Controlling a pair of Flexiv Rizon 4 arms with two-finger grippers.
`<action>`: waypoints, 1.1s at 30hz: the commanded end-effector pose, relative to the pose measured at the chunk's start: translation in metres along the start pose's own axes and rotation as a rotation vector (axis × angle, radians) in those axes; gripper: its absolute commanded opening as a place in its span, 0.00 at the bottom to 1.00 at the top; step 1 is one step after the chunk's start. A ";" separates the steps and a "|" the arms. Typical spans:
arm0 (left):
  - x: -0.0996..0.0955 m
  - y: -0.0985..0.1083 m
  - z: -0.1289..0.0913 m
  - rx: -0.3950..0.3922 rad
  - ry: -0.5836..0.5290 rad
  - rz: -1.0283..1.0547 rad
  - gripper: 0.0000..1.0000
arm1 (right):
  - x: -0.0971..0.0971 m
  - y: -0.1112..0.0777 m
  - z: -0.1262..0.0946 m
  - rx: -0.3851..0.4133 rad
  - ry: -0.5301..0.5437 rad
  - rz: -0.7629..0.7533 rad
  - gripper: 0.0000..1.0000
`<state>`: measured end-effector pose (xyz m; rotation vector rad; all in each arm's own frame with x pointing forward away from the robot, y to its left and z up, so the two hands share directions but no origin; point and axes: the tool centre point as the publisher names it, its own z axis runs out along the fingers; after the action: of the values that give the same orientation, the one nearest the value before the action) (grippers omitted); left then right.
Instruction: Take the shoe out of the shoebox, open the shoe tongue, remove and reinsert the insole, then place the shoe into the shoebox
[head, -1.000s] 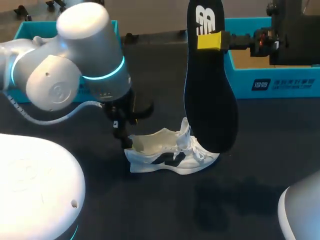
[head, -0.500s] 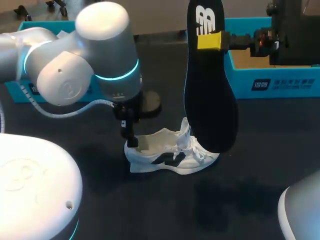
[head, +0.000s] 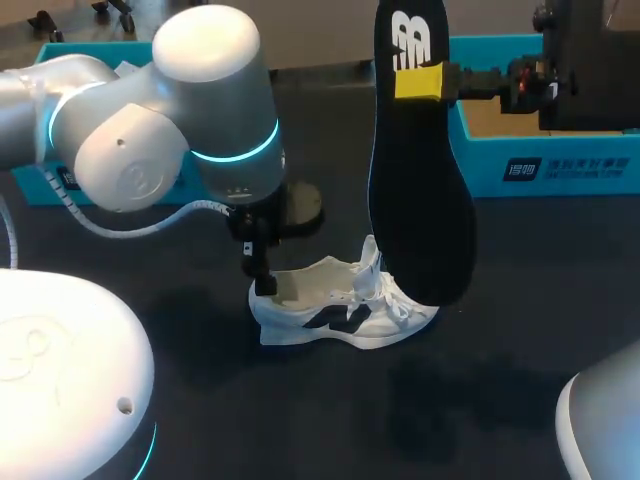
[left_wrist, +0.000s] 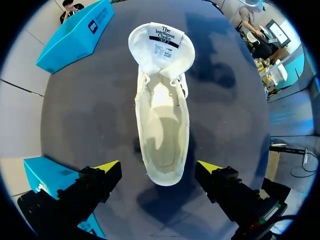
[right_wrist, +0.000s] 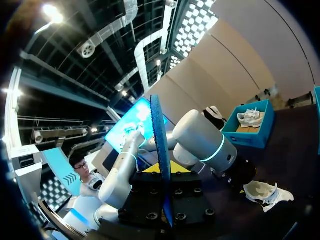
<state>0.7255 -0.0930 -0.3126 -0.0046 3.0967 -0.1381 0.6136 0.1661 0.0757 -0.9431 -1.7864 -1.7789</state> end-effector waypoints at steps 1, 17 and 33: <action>-0.001 -0.004 -0.001 -0.004 -0.006 -0.009 1.00 | 0.000 0.002 0.004 0.001 -0.002 0.002 0.00; -0.024 -0.037 0.010 -0.055 -0.104 -0.018 1.00 | 0.000 0.002 0.004 0.001 -0.002 0.002 0.00; -0.042 -0.060 0.046 0.044 0.017 0.008 1.00 | 0.000 0.002 0.004 0.001 -0.002 0.002 0.00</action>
<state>0.7594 -0.1520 -0.3381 -0.0037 3.0733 -0.1927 0.6136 0.1660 0.0757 -0.9432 -1.7866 -1.7788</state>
